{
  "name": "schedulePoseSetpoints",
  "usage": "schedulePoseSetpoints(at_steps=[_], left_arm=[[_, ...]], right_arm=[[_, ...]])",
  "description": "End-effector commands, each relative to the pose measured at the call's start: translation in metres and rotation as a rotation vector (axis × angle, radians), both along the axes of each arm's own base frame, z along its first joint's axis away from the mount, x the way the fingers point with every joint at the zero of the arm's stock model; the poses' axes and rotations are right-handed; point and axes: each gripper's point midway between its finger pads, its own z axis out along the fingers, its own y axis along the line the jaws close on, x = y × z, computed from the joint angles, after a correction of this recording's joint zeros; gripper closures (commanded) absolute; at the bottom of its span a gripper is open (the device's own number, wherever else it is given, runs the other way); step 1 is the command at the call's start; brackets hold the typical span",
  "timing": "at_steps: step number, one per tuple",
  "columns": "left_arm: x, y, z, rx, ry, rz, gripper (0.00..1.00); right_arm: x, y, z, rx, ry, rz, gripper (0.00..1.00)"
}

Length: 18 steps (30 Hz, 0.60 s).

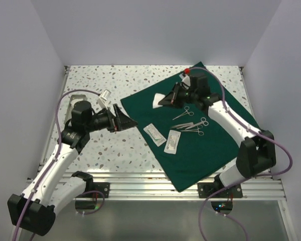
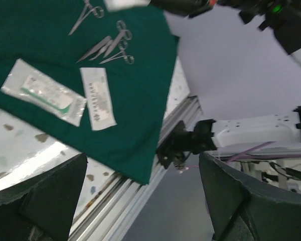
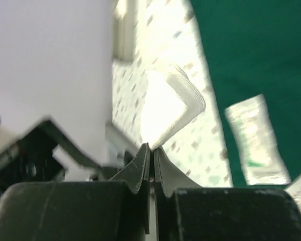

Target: Prepare the surgical pack

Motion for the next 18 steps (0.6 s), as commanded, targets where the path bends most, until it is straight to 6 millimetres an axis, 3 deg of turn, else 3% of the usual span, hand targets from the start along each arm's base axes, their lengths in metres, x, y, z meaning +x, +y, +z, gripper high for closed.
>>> schedulePoseSetpoints(at_steps=[1,2,4,8,12,18], left_arm=[[-0.016,-0.015,0.065,-0.239,-0.147,-0.087,0.03],[-0.019,-0.014,0.070,-0.253,-0.162,-0.087,0.02],[-0.022,-0.014,0.069,-0.260,-0.141,-0.078,0.01],[-0.039,-0.011,0.077,-0.306,-0.149,-0.091,0.01],[-0.046,-0.010,0.069,-0.305,-0.100,-0.092,0.01],[-0.052,-0.008,0.069,-0.323,-0.074,-0.084,0.01]], right_arm=[[-0.067,0.034,0.023,0.083,-0.012,0.203,1.00],[-0.089,0.045,0.038,0.111,-0.049,0.257,1.00],[-0.118,0.061,0.045,0.164,-0.057,0.340,1.00],[-0.163,0.083,0.066,0.228,-0.103,0.447,1.00],[-0.179,0.094,0.083,0.283,-0.130,0.489,1.00],[-0.203,0.113,0.094,0.323,-0.142,0.551,1.00]])
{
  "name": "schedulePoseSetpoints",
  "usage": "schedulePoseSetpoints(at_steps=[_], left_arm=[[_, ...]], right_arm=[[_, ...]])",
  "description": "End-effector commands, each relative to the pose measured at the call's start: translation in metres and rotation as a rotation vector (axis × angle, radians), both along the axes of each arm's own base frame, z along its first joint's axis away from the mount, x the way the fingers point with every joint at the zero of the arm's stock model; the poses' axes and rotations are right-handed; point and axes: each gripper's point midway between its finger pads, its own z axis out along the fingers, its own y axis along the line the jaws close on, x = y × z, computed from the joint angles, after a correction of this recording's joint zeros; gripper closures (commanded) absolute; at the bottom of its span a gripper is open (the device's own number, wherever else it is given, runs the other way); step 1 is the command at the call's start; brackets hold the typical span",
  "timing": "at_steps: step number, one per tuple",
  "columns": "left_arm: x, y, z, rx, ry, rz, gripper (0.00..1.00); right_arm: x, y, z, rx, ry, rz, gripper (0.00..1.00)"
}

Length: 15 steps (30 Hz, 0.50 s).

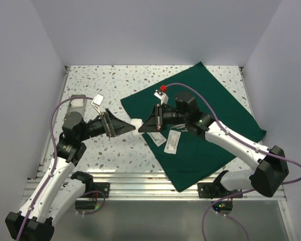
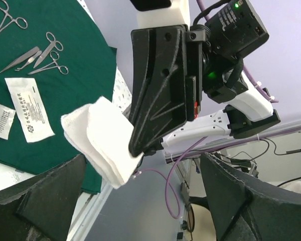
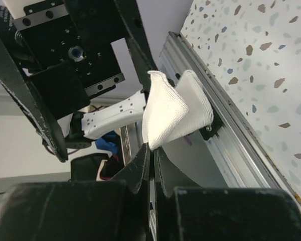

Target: Prepare the surgical pack

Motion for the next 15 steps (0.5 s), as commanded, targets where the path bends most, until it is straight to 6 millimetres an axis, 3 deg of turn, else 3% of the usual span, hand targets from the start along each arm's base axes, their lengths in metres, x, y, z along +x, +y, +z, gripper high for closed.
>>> schedulePoseSetpoints(at_steps=[1,5,9,15], left_arm=[[-0.007,-0.002,0.007,-0.024,0.010,-0.024,0.01],[-0.008,-0.001,0.009,-0.028,0.003,-0.017,0.02],[-0.008,-0.001,0.001,-0.012,0.046,-0.019,0.02],[-0.005,-0.002,-0.008,0.011,0.074,-0.021,0.03]], right_arm=[[-0.016,0.007,0.029,0.093,-0.050,0.043,1.00],[-0.023,0.010,0.032,0.097,-0.055,0.055,1.00],[-0.027,0.009,0.031,0.093,-0.052,0.059,1.00],[-0.028,0.006,0.044,0.094,-0.080,0.058,1.00]])
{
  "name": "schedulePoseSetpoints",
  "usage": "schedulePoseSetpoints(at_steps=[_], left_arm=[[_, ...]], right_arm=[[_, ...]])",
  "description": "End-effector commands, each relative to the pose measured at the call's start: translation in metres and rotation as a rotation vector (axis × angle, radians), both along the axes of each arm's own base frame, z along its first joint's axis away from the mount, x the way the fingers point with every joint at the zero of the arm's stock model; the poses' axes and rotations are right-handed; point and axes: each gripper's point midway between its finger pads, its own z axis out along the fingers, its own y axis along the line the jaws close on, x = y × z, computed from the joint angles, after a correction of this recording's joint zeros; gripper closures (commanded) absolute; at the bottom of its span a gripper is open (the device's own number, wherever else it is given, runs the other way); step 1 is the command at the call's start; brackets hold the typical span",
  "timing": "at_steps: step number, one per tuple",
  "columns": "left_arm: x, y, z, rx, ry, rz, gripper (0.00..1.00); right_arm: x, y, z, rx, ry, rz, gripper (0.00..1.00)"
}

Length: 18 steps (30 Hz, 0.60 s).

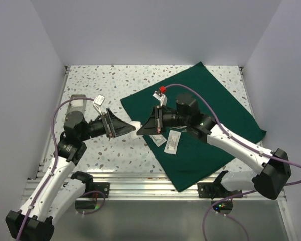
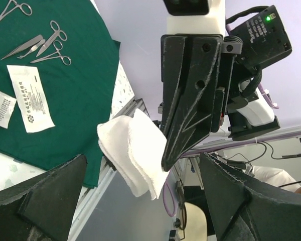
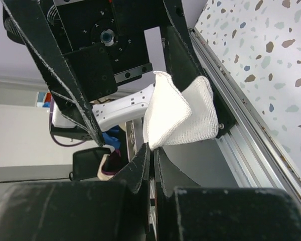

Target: Prepare the surgical pack

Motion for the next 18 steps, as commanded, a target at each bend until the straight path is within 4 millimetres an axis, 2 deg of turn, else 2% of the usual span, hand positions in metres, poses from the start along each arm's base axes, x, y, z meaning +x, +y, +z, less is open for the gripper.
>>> schedulePoseSetpoints(at_steps=[1,6,9,15,18], left_arm=[[-0.003,-0.002,0.001,-0.003,0.008,-0.022,0.03],[-0.005,-0.006,0.016,-0.082,-0.010,-0.054,0.03],[-0.006,-0.007,0.023,-0.117,-0.017,-0.071,0.03],[-0.010,-0.009,0.013,-0.115,0.025,-0.095,0.05],[-0.012,-0.008,0.012,-0.121,0.029,-0.098,0.09]], right_arm=[[-0.006,-0.002,0.026,0.048,-0.055,0.017,1.00],[-0.006,0.001,0.014,0.037,-0.028,0.036,1.00],[-0.003,0.005,0.015,0.056,-0.049,0.032,1.00],[0.003,0.008,0.010,0.045,-0.067,0.025,1.00],[0.005,0.007,0.003,0.019,-0.076,0.020,1.00]])
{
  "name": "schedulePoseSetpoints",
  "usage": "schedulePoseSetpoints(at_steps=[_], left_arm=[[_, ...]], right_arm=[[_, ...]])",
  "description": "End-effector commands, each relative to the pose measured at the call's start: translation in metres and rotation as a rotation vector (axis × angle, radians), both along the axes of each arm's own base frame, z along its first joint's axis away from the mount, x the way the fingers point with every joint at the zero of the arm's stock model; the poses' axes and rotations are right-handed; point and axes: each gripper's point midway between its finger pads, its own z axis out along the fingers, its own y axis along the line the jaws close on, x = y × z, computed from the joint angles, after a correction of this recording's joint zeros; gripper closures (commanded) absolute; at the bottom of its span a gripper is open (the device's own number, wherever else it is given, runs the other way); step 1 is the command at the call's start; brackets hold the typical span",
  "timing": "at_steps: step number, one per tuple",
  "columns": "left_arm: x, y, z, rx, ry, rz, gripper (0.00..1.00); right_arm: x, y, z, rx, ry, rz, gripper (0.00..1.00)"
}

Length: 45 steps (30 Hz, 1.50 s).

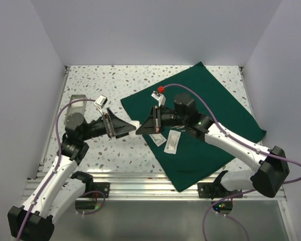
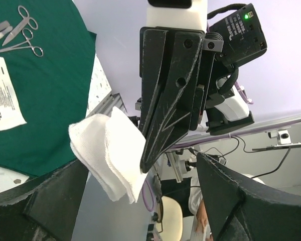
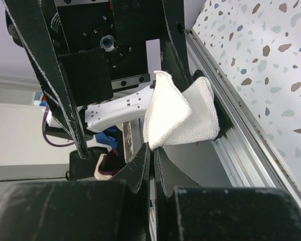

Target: Prepare the surgical pack

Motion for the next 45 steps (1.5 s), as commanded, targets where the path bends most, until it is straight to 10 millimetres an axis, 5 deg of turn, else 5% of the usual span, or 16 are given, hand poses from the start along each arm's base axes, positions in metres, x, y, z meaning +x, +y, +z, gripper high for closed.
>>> schedulePoseSetpoints(at_steps=[1,16,19,24,27,30,31,34,45], left_arm=[[-0.009,-0.002,0.009,-0.030,-0.036,-0.039,0.11],[-0.002,-0.003,0.006,-0.027,-0.017,-0.028,0.49],[-0.002,-0.003,0.005,-0.026,-0.014,-0.031,0.61],[-0.001,-0.003,0.002,-0.013,-0.010,-0.033,1.00],[0.001,-0.003,0.000,0.009,-0.014,-0.027,1.00],[0.008,0.002,-0.004,0.043,-0.018,0.003,1.00],[0.011,0.005,-0.005,0.052,-0.019,0.015,1.00],[0.026,0.024,-0.010,0.072,-0.017,0.077,1.00],[0.135,0.116,-0.054,0.163,0.027,0.499,1.00]], right_arm=[[0.001,0.002,0.006,0.012,-0.065,0.015,1.00],[-0.002,-0.002,-0.010,-0.032,-0.071,0.027,1.00],[0.000,-0.001,-0.008,-0.028,-0.076,0.027,1.00],[0.001,0.000,-0.008,-0.036,-0.079,0.028,1.00],[0.004,-0.003,-0.008,-0.075,-0.095,0.009,1.00],[0.007,-0.013,-0.019,-0.183,-0.085,-0.021,0.73],[0.017,-0.016,-0.017,-0.229,-0.132,-0.055,0.56],[0.017,-0.045,-0.038,-0.425,-0.109,-0.108,0.43],[-0.034,-0.098,-0.058,-0.507,-0.046,-0.092,0.41]])
